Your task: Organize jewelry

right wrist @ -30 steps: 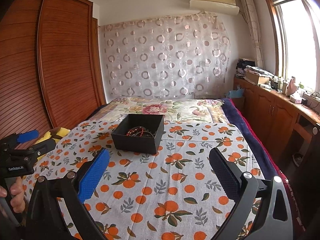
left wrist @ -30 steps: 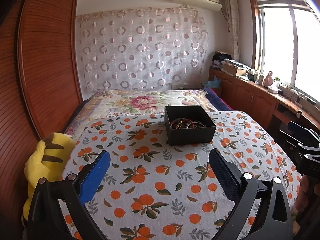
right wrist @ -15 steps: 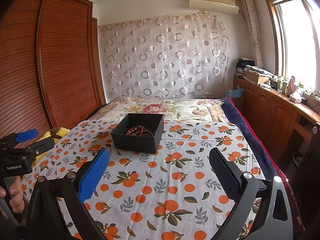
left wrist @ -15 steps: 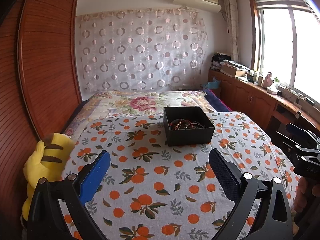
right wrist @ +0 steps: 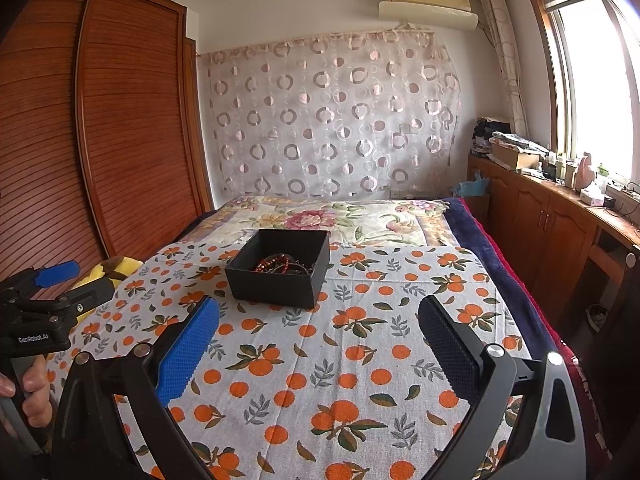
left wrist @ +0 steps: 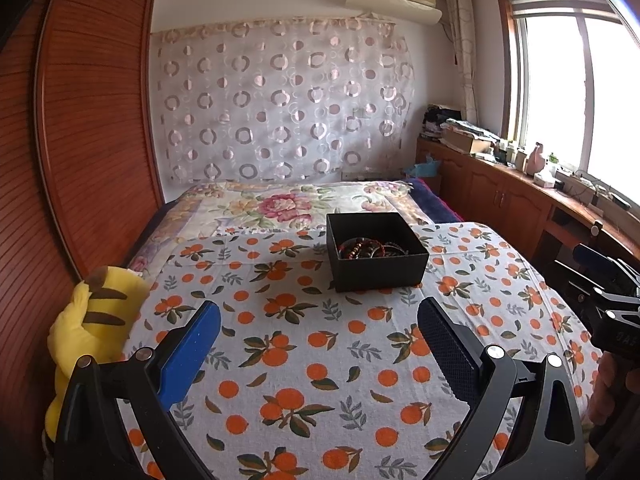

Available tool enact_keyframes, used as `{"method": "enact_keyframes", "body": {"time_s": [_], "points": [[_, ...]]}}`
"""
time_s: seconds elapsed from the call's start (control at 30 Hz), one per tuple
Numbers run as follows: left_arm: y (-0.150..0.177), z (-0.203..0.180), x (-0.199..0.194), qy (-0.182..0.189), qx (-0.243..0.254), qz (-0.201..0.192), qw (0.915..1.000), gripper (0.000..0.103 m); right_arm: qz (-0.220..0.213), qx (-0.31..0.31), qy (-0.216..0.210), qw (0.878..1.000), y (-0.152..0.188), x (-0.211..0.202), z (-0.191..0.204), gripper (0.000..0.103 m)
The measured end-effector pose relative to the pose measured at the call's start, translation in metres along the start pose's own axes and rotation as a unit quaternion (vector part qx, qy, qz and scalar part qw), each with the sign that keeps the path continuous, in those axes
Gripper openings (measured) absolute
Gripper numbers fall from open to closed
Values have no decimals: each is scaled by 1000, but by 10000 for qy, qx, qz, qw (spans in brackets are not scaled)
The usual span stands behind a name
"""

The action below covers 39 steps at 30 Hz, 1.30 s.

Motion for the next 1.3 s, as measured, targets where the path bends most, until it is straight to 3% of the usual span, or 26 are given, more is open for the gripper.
{"method": "enact_keyframes", "body": {"time_s": [1.3], "points": [[1, -3, -3, 31, -3, -25, 10000, 95, -2, 4, 5, 10000, 1, 0, 2, 100]]}}
Point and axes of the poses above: each gripper's, at about its wrist camera, not at the fingertips, and x roughly the way its jaws point, z to its left, y to its underside, the point moved 1 cm from there along x, roughly the way its jaws point, and after that the axes turned 10 degrees about -z, right-handed, at the moved point
